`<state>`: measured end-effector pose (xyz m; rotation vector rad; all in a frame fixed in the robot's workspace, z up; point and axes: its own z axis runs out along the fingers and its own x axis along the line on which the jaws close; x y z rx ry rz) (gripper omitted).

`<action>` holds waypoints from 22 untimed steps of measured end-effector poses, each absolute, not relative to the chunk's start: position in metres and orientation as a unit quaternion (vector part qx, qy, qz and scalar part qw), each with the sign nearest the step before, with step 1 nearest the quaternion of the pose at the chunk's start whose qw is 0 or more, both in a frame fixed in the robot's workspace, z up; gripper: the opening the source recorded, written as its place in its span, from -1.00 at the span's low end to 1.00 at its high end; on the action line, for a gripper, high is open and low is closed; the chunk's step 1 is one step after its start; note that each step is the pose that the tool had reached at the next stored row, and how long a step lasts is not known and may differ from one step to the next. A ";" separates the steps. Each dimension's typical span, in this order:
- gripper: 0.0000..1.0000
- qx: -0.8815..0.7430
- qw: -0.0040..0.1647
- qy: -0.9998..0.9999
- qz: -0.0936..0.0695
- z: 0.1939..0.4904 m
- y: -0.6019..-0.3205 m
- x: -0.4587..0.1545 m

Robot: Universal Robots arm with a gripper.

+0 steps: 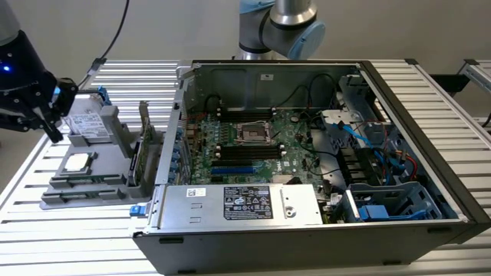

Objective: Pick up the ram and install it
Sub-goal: 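Pick up the ram and move it above insertion slot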

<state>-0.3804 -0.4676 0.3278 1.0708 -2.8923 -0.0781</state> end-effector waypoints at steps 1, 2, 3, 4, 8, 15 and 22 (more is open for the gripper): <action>-0.80 0.355 0.028 -0.934 -0.025 0.327 -0.468 -0.380; -0.80 0.364 0.029 -0.931 -0.025 0.326 -0.468 -0.380; -0.80 0.373 0.029 -0.927 -0.024 0.325 -0.468 -0.380; -0.80 0.380 0.029 -0.924 -0.024 0.324 -0.468 -0.380; -0.80 0.414 0.030 -0.910 -0.023 0.321 -0.468 -0.380; -0.80 0.471 0.031 -0.881 -0.021 0.314 -0.468 -0.380; -0.80 0.527 0.032 -0.849 -0.019 0.308 -0.468 -0.380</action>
